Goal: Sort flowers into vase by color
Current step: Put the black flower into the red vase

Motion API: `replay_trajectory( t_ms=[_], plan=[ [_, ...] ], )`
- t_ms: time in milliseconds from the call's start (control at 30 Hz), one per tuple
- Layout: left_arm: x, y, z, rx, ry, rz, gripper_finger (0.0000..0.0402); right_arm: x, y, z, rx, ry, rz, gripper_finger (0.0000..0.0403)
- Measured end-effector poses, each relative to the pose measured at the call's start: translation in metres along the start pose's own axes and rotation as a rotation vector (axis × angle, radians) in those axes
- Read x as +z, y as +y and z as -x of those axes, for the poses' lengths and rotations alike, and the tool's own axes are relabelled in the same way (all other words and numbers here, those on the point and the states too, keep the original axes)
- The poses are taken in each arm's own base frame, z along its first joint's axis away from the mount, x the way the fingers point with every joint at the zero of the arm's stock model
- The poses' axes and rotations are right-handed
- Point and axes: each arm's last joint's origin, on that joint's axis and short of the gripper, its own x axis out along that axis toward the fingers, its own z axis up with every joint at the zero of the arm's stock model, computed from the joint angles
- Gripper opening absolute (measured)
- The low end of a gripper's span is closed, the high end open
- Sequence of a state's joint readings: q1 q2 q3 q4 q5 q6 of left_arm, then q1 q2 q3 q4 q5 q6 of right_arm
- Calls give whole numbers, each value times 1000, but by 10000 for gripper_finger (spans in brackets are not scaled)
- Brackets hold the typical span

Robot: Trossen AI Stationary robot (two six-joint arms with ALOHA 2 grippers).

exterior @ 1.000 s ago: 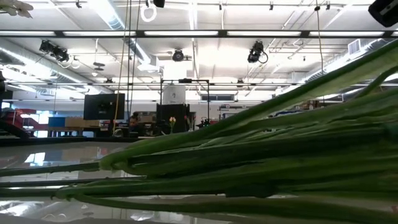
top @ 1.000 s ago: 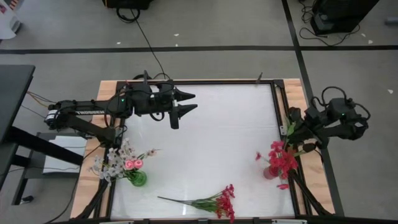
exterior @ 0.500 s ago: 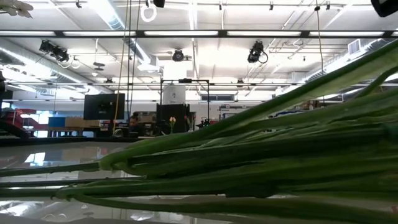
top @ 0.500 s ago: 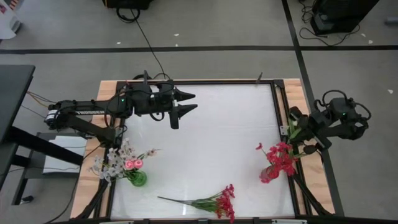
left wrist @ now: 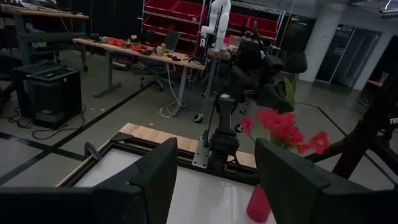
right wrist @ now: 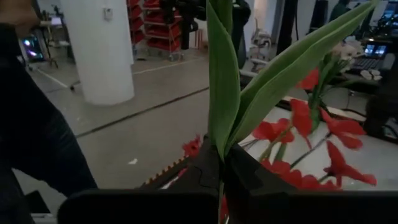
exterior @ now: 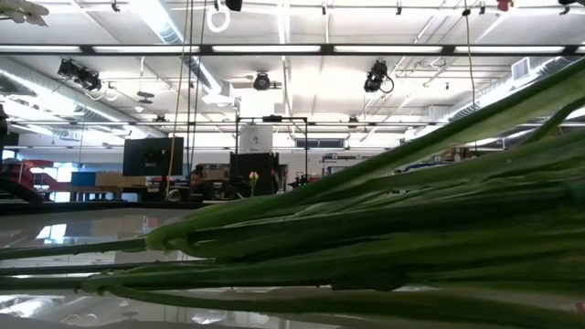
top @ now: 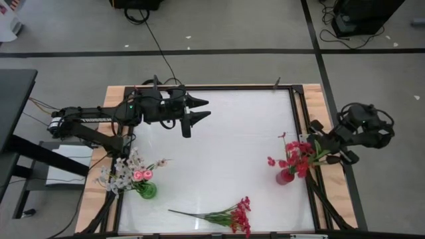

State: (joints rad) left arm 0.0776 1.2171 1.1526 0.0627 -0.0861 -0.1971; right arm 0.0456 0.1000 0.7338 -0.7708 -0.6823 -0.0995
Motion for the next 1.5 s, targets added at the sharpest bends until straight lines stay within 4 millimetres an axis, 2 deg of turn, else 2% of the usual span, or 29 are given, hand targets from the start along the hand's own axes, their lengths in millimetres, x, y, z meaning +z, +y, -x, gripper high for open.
replay_trajectory(
  t_ms=[400, 600, 767, 900, 1000, 1100, 1400, 1500],
  plan=[
    [0, 0, 0, 0, 0, 0, 220, -2, -8, -10, 8, 82, 54, 10],
    [0, 0, 0, 0, 0, 0, 220, -4, -9, -10, -20, 101, 115, 41],
    [0, 0, 0, 0, 0, 0, 220, -7, -13, -14, -48, 117, 117, 48],
    [0, 0, 0, 0, 0, 0, 220, -6, -14, -13, -110, 128, 24, 53],
    [0, 0, 0, 0, 0, 0, 220, 7, -13, -9, -143, 57, -22, 55],
    [0, 0, 0, 0, 0, 0, 220, 11, -14, -8, -185, 25, -42, 53],
    [0, 0, 0, 0, 0, 0, 220, -6, -33, -27, -329, 148, -174, 37],
    [0, 0, 0, 0, 0, 0, 220, -5, -37, -29, -385, 140, -130, 33]
  ],
)
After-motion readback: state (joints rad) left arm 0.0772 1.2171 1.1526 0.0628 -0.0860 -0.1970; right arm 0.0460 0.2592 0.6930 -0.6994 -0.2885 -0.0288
